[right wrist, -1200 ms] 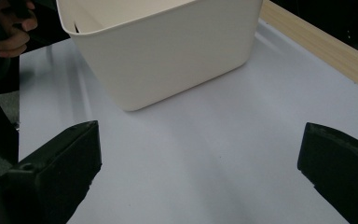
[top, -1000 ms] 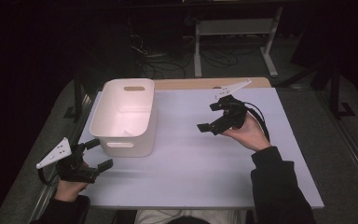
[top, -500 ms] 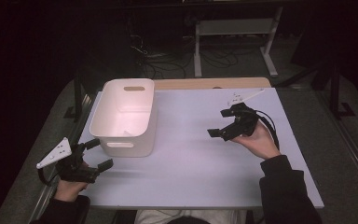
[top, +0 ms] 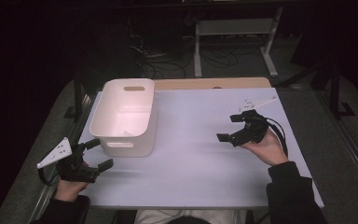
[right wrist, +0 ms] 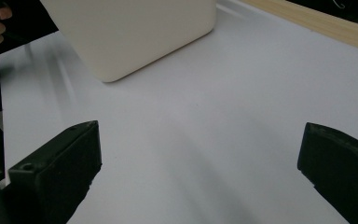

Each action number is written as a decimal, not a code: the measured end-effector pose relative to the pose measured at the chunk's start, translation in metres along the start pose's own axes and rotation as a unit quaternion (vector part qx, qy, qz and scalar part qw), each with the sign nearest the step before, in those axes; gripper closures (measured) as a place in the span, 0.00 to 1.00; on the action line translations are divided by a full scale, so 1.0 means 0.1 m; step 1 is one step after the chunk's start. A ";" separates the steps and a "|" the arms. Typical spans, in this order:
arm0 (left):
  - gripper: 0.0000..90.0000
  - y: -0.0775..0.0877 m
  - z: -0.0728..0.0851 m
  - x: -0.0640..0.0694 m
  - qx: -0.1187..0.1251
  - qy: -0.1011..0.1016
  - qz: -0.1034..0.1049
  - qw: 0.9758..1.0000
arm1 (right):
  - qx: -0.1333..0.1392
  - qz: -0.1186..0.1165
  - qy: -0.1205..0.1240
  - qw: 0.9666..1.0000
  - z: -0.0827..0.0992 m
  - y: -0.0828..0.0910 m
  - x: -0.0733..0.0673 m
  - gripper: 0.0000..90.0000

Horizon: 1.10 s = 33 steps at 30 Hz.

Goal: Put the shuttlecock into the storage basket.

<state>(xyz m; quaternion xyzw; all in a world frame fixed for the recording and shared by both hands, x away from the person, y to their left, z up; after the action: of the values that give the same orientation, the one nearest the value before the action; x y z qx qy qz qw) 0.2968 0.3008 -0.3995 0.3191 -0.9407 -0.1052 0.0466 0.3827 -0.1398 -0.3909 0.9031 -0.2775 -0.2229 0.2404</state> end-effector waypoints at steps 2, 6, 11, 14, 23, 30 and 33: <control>0.00 0.00 0.00 0.00 0.000 0.000 0.000 1.000 | 0.002 -0.001 -0.002 1.000 0.03 0.01 0.00 0.00; 0.00 0.00 0.00 0.00 -0.001 0.000 0.000 1.000 | 0.008 -0.003 -0.008 1.000 0.09 0.02 0.01 0.00; 0.00 0.00 0.00 0.00 -0.001 0.000 0.000 1.000 | 0.011 -0.002 -0.014 1.000 0.18 0.04 0.03 0.00; 0.00 0.00 0.00 0.00 0.001 0.001 0.000 1.000 | 0.012 -0.001 -0.018 1.000 0.23 0.05 0.04 0.00; 0.00 0.00 0.00 0.00 0.000 0.001 0.000 1.000 | 0.020 0.002 -0.031 0.999 0.37 0.11 0.07 0.00; 0.00 0.00 0.00 0.00 0.001 0.001 -0.001 1.000 | 0.026 0.004 -0.037 0.999 0.46 0.15 0.09 0.00; 0.00 0.00 0.00 0.00 0.001 0.001 -0.001 1.000 | 0.027 0.006 -0.041 0.999 0.51 0.16 0.10 0.00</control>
<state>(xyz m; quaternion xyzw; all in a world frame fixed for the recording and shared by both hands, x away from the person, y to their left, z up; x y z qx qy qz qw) 0.2971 0.3006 -0.3995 0.3199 -0.9405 -0.1044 0.0470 0.3565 -0.1735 -0.4247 0.8977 -0.2981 -0.2509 0.2057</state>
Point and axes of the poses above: each handheld gripper's, and its own axes: y roughly backward along the jaws, z roughly out of its underside, x roughly to its right, the point moved 6 cm from there along -y, roughly forward along the jaws, and after that the axes turned 6 degrees about -y, right-handed, at the moved point
